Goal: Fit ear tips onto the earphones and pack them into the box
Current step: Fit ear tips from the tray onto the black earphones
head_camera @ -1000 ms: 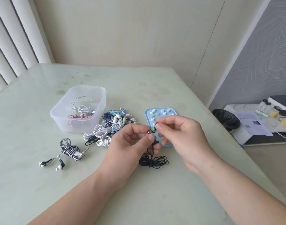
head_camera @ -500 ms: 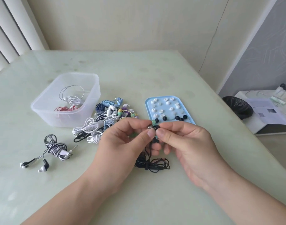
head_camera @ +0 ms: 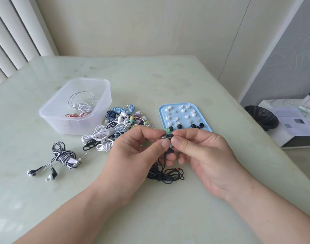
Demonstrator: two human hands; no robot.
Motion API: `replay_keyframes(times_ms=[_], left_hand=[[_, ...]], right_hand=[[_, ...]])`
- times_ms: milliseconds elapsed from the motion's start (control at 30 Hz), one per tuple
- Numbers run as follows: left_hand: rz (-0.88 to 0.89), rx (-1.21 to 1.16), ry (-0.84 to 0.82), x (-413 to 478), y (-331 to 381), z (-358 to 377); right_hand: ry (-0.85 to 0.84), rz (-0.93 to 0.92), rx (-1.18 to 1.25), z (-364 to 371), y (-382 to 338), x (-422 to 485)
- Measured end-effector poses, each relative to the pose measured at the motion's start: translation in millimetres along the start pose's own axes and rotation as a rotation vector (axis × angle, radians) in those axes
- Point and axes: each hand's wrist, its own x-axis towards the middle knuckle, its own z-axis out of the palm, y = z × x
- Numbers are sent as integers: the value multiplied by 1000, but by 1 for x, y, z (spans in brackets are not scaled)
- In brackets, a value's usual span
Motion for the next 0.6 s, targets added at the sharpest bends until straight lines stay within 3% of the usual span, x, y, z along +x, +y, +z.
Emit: replay_keyframes(times_ms=[600], left_hand=[[16,-12,-44,-1,-1,1]], right_hand=[[-26,-2,-7,0,-1,0]])
